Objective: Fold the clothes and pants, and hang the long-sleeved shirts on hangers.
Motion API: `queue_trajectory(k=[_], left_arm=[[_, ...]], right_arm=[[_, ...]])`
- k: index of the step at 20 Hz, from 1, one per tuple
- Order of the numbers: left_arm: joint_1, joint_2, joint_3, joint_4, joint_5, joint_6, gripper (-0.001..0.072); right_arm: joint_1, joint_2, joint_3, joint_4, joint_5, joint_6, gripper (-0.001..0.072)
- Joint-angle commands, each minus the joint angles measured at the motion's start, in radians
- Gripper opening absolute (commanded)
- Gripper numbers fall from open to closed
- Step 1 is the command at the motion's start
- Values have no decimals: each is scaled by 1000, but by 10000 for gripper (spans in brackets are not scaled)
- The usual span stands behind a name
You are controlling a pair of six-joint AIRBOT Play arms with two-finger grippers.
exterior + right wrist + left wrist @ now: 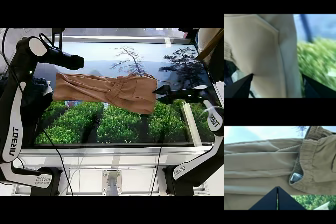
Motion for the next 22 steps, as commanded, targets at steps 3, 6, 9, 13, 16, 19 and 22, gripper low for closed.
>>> queue_trajectory(k=[3,6,9,13,16,19,22], left_arm=[[1,0,0,0,-1,0,8],[1,0,0,0,0,0,8],[0,0,0,0,-1,0,7],[-31,2,0,2,-56,3,7],[-84,34,0,60,-131,31,6],[-148,76,0,101,-154,31,7],[-258,16,-21,101,-58,84,7]], right_arm=[[140,-53,11,59,-91,-38,693],[187,-53,81,59,-57,-39,283],[181,-51,185,57,81,-30,34],[155,33,284,33,393,74,33],[117,174,308,-65,534,171,33],[50,334,308,-136,527,266,33],[49,406,308,-166,469,361,33]])
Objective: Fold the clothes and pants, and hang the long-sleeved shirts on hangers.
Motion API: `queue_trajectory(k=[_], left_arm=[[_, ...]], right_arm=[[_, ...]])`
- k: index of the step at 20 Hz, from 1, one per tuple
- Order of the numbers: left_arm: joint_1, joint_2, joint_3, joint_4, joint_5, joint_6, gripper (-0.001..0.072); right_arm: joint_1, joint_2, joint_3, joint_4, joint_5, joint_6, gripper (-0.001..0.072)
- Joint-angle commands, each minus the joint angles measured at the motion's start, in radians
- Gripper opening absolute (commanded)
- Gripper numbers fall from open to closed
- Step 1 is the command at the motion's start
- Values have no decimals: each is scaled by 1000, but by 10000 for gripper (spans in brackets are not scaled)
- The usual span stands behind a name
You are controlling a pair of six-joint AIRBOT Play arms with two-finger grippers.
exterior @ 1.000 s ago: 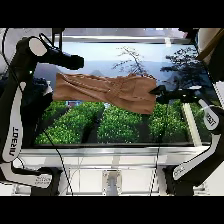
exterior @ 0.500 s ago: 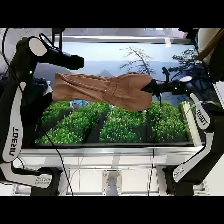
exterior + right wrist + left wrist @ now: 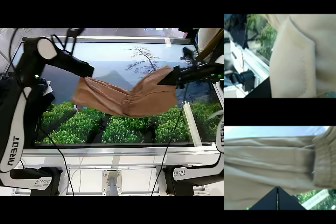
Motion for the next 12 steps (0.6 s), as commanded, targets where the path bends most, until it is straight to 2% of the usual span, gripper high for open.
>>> queue_trajectory(k=[1,4,6,10,12], left_arm=[[-129,-83,-29,18,107,41,7],[-242,-279,-32,16,228,36,7],[-301,-387,-32,-28,320,33,7],[-357,-483,-32,-191,475,34,7],[-363,-496,-31,-220,500,37,7]], right_arm=[[10,85,6,-72,-16,123,33],[106,79,6,-179,-18,178,33],[156,79,6,-198,-19,187,33],[222,79,6,-200,-69,205,33],[241,79,6,-199,-96,207,33]])
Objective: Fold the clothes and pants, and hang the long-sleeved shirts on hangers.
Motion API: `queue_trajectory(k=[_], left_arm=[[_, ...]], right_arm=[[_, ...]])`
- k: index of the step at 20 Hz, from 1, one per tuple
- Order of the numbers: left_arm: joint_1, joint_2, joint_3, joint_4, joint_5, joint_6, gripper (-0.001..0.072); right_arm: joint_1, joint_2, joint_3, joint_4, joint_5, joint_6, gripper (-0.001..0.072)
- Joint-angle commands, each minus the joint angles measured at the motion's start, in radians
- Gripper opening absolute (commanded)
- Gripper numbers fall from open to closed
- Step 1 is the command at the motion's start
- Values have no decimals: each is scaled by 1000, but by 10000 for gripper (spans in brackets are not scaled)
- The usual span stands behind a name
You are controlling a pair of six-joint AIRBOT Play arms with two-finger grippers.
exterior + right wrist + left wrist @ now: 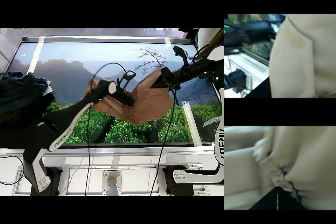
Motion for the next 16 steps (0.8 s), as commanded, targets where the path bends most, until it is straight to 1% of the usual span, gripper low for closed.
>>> queue_trajectory(k=[1,4,6,8,12,14,16], left_arm=[[-30,-54,0,-83,105,4,7],[-25,-54,5,-82,118,4,7],[-5,-33,14,-81,84,3,7],[43,26,14,-53,-35,3,7],[197,180,14,79,-372,3,7],[277,253,14,114,-481,4,8],[348,319,14,123,-531,23,8]], right_arm=[[42,2,1,-14,-53,15,33],[51,3,1,-14,-83,18,33],[51,3,1,-14,-116,49,33],[59,2,1,-21,-153,84,33],[143,-2,1,-105,-249,168,32],[215,-28,1,-127,-313,216,32],[305,-80,1,-130,-399,250,32]])
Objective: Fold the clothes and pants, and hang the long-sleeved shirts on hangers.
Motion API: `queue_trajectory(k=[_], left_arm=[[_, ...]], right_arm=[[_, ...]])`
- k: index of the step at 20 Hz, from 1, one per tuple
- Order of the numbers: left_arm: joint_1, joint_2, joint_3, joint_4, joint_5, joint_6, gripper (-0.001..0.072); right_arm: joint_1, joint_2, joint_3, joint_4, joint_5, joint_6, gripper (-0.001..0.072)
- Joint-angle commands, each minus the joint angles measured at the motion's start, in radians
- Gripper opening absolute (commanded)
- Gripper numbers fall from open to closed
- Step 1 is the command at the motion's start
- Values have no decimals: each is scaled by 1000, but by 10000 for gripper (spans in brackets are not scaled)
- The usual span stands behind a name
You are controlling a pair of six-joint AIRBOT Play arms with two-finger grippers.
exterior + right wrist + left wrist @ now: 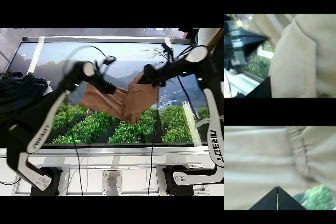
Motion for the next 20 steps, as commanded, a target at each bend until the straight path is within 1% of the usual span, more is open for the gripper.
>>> queue_trajectory(k=[1,3,4,5,6,7,8,9,11,13,14,17,18,19,20], left_arm=[[129,120,0,50,-168,26,8],[183,171,0,50,-181,26,7],[209,193,0,50,-195,26,8],[230,211,0,50,-209,26,8],[251,229,0,50,-220,27,8],[271,244,0,50,-223,34,8],[291,259,0,50,-223,44,8],[311,270,0,50,-223,43,8],[344,282,-1,49,-224,43,7],[369,285,-1,50,-234,43,7],[376,285,-1,50,-242,43,8],[381,285,-2,49,-248,43,8],[381,285,-2,49,-248,43,8],[381,285,-2,48,-248,40,8],[381,285,-2,40,-248,39,7]], right_arm=[[154,-78,1,-29,-187,73,32],[262,-136,1,-17,-380,72,34],[315,-162,1,-7,-517,71,46],[366,-185,1,8,-649,67,178],[405,-202,1,19,-740,66,449],[434,-212,1,21,-800,61,556],[455,-214,1,19,-824,59,550],[460,-211,1,11,-819,55,550],[430,-192,1,-6,-756,47,550],[349,-145,1,-76,-585,-1,551],[299,-114,1,-139,-472,-19,551],[135,-16,-8,-430,-53,-19,552],[92,12,-39,-488,40,-20,561],[48,47,-99,-497,51,-19,571],[3,84,-186,-455,-17,-18,571]])
